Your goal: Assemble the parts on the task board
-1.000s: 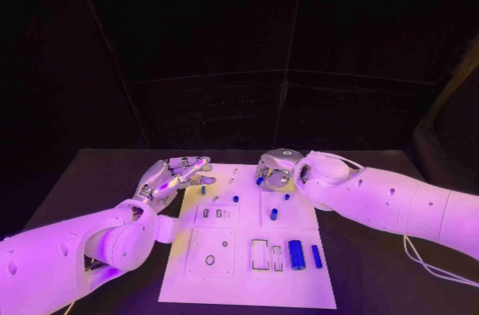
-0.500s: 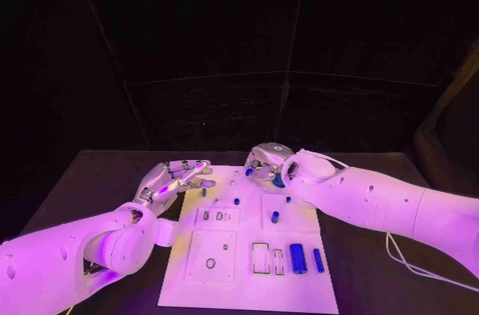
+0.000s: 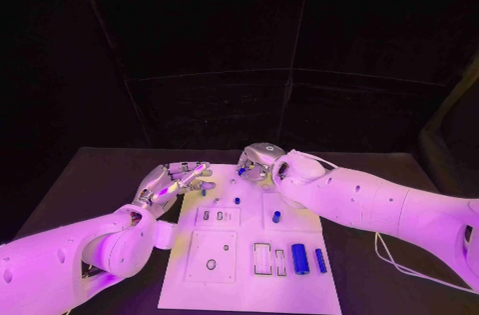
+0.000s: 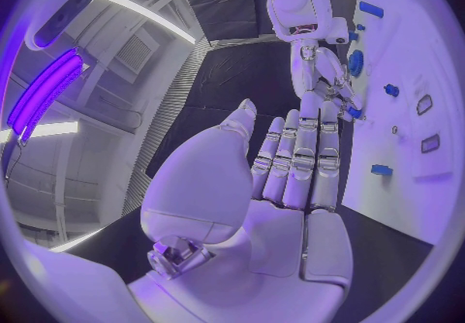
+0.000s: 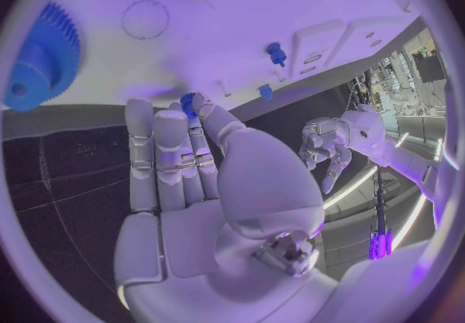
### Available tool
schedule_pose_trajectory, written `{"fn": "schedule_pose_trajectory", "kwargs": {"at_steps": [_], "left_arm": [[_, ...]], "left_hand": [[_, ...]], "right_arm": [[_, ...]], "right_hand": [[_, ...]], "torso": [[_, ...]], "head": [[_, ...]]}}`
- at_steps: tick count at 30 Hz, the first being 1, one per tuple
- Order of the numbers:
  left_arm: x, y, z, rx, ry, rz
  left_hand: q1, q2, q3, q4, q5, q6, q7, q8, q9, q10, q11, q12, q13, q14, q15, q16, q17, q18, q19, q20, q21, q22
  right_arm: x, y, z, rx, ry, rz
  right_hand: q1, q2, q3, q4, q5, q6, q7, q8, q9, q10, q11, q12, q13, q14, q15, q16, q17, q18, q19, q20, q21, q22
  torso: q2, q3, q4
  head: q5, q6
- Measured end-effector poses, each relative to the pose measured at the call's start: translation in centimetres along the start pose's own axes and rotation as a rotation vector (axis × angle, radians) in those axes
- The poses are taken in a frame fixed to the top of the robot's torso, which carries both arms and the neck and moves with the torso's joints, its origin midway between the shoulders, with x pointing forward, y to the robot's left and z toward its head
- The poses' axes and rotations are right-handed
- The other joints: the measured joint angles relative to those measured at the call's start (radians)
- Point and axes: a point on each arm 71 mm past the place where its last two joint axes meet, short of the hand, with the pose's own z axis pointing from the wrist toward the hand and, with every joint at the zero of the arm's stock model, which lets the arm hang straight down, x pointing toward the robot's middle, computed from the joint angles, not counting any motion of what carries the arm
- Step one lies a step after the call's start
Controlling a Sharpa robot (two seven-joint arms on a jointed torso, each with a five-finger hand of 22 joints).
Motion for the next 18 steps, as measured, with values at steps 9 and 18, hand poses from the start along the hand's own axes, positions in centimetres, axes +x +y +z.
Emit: {"fn": "schedule_pose_trajectory", "kwargs": {"at_steps": [9, 18], "left_arm": [[-0.05, -0.03, 0.04, -0.001, -0.001, 0.001], [-0.19, -0.05, 0.06, -0.002, -0.003, 0.003]], "left_hand": [[0.000, 0.000, 0.003, -0.003, 0.000, 0.000, 0.000, -0.004, 0.000, 0.000, 0.000, -0.007, 0.000, 0.000, 0.000, 0.000, 0.002, 0.000, 0.000, 0.000, 0.000, -0.001], [0.000, 0.000, 0.001, -0.004, 0.000, 0.000, 0.000, -0.004, 0.000, 0.000, 0.000, -0.007, 0.000, 0.000, 0.000, 0.000, 0.002, 0.000, 0.000, 0.000, 0.000, -0.001]], "right_arm": [[-0.14, 0.21, -0.04, 0.000, -0.005, 0.002], [-0.49, -0.20, -0.42, 0.007, -0.029, -0.001]], "right_hand": [[-0.001, -0.001, 0.007, 0.001, 0.000, -0.001, 0.000, 0.000, -0.001, 0.000, 0.000, 0.000, 0.000, 0.000, 0.000, 0.000, 0.002, 0.000, 0.000, 0.000, 0.000, 0.002], [-0.007, -0.007, 0.014, 0.001, 0.002, -0.002, 0.001, -0.004, -0.002, 0.000, 0.000, 0.000, 0.000, 0.000, 0.000, 0.004, 0.004, 0.000, 0.000, 0.000, 0.006, 0.006]], "torso": [[0.006, 0.0009, 0.0012], [0.009, 0.0014, 0.0027]], "head": [[0.000, 0.000], [0.000, 0.003]]}}
